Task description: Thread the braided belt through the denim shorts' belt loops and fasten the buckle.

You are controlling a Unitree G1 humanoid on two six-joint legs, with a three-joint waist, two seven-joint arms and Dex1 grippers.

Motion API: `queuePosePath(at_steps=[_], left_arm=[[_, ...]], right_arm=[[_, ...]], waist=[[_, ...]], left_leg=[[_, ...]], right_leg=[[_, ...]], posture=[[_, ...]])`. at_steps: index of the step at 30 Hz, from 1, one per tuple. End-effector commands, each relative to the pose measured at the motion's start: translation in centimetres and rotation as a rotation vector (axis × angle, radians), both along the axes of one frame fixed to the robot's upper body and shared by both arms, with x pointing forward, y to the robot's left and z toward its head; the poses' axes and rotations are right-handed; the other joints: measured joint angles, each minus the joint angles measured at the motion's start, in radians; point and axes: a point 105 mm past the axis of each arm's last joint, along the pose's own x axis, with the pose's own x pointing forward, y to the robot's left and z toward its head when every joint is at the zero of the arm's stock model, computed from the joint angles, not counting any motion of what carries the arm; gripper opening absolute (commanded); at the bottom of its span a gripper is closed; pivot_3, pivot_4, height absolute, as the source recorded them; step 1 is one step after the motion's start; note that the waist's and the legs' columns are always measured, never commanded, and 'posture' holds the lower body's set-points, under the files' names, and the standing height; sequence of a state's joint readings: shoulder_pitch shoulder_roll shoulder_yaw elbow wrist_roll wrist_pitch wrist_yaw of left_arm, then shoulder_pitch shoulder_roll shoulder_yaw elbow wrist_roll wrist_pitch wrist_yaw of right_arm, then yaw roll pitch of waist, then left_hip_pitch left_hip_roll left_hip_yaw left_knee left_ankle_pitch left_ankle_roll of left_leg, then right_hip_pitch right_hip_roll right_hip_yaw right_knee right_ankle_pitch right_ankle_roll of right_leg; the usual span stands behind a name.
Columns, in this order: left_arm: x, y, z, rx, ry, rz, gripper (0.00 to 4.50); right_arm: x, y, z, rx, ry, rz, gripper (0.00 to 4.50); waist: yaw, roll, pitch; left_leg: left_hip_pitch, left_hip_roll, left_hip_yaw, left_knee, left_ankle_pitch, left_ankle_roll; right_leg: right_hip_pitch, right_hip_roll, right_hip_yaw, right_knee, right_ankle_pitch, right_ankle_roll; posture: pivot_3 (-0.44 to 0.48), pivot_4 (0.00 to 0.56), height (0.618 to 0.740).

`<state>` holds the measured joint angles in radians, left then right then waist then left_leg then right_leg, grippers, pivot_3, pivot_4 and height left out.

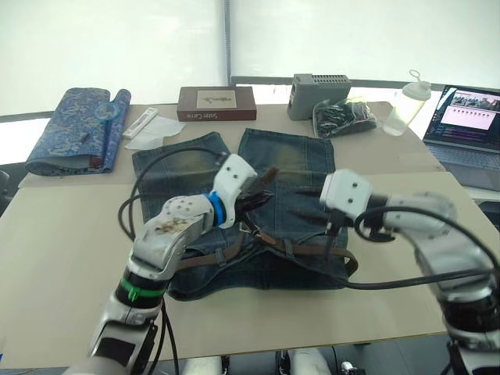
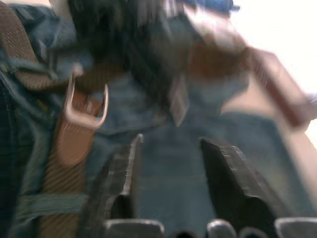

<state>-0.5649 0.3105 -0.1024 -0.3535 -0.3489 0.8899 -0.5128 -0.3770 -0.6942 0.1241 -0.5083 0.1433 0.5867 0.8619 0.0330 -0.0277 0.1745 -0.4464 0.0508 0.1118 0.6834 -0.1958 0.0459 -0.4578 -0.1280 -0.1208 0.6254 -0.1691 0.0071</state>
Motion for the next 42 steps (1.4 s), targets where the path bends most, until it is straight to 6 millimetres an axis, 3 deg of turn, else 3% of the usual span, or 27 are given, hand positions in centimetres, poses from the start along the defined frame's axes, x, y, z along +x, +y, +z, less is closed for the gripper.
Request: queuePosePath(at_steps=[1,7,12,15,16,19,23,27,30,32,33,38,42], left_arm=[[-0.6,2.3,1.8,-0.131,-0.032,0.129,0.0],[-1.6,6.0,1.4,-0.344,0.058,0.332,0.0],[-2.5,8.5,0.0,-0.481,0.148,0.464,0.0],[-3.3,9.4,-1.4,-0.448,0.182,0.506,0.0],[-3.8,9.6,-2.2,-0.43,0.198,0.517,0.0],[-4.7,9.9,-3.0,-0.502,0.209,0.529,0.0],[-5.5,10.3,-4.0,-0.603,0.254,0.556,0.0],[-6.2,10.3,-4.6,-0.663,0.281,0.55,0.0],[-6.4,10.2,-4.9,-0.663,0.287,0.551,0.0],[-6.5,10.5,-5.1,-0.682,0.292,0.563,0.0],[-6.5,10.6,-5.1,-0.694,0.291,0.571,0.0],[-6.3,11.0,-4.7,-0.714,0.281,0.578,0.0],[-6.0,11.2,-4.2,-0.713,0.269,0.572,0.0]], right_arm=[[-0.8,0.9,-3.0,-0.023,0.062,-0.024,2.48],[-1.6,0.5,-6.7,-0.134,0.136,-0.009,2.48],[-1.7,-0.1,-7.2,-0.162,0.147,0.005,2.48],[-1.6,0.0,-6.6,-0.099,0.17,-0.01,2.48],[-1.6,0.5,-5.6,-0.007,0.205,-0.014,2.48],[-2.9,2.4,-2.9,0.221,0.326,0.065,2.48],[-3.6,4.0,-1.3,0.315,0.385,0.135,2.48],[-2.3,5.2,-1.8,0.281,0.379,0.11,1.26],[-1.9,6.3,-1.1,0.307,0.38,0.135,0.23],[-2.6,6.5,-0.4,0.313,0.408,0.194,0.02],[-3.0,6.1,-0.8,0.264,0.416,0.217,0.02],[-4.1,2.1,-6.2,-0.094,0.381,0.249,0.02],[-2.4,1.0,-8.1,-0.17,0.278,0.183,0.02]], waist=[[-0.005,0.0,0.0],[-0.019,0.0,0.0],[-0.02,0.0,0.0],[-0.022,0.0,0.0],[-0.022,0.0,0.0],[-0.023,-0.001,0.0],[-0.021,-0.001,0.0],[-0.021,-0.001,0.0],[-0.021,-0.001,0.0],[-0.021,-0.001,0.0],[-0.021,-0.001,0.0],[-0.009,-0.003,-0.001],[-0.02,-0.003,-0.001]], left_leg=[[0.0,0.0,0.0,0.0,0.0,0.0],[0.0,-0.001,0.0,0.001,-0.002,-0.004],[0.0,-0.002,-0.001,0.001,-0.003,-0.005],[0.001,-0.001,-0.001,0.001,-0.003,-0.006],[0.001,-0.001,-0.001,0.001,-0.003,-0.006],[0.001,-0.001,-0.001,0.001,-0.003,-0.006],[0.001,-0.001,-0.002,0.001,-0.004,-0.008],[0.0,-0.001,-0.002,0.001,-0.005,-0.008],[0.0,-0.001,-0.002,0.001,-0.005,-0.008],[0.0,-0.001,-0.002,0.001,-0.005,-0.008],[0.0,-0.001,-0.002,0.001,-0.005,-0.008],[0.0,-0.002,-0.002,0.001,-0.005,-0.007],[0.0,-0.001,0.0,0.001,-0.005,-0.007]], right_leg=[[0.0,0.0,0.0,0.0,0.0,0.0],[0.001,-0.001,0.0,0.0,0.0,0.0],[0.001,-0.001,0.0,0.001,0.0,0.0],[0.002,-0.001,0.0,0.001,0.0,0.0],[0.001,-0.001,0.0,0.001,0.0,0.0],[0.001,0.0,0.0,0.001,0.0,0.0],[0.001,0.0,0.0,0.001,-0.002,-0.003],[0.001,-0.001,0.0,0.0,-0.003,-0.005],[0.001,-0.001,0.0,0.0,-0.003,-0.006],[0.001,-0.001,0.0,0.0,-0.003,-0.005],[0.001,-0.001,0.0,0.0,-0.003,-0.005],[0.002,-0.002,-0.001,-0.003,-0.004,-0.006],[0.002,-0.002,0.0,-0.003,-0.003,-0.006]], posture=[[0.0,0.15,0.709],[0.0,0.15,0.709],[0.0,0.15,0.709],[0.0,0.15,0.709],[0.0,0.15,0.709],[0.0,0.15,0.709],[0.0,0.15,0.709],[0.0,0.15,0.709],[0.0,0.15,0.709],[0.0,0.15,0.709],[0.0,0.15,0.709],[0.0,0.15,0.709],[0.0,0.15,0.709]])
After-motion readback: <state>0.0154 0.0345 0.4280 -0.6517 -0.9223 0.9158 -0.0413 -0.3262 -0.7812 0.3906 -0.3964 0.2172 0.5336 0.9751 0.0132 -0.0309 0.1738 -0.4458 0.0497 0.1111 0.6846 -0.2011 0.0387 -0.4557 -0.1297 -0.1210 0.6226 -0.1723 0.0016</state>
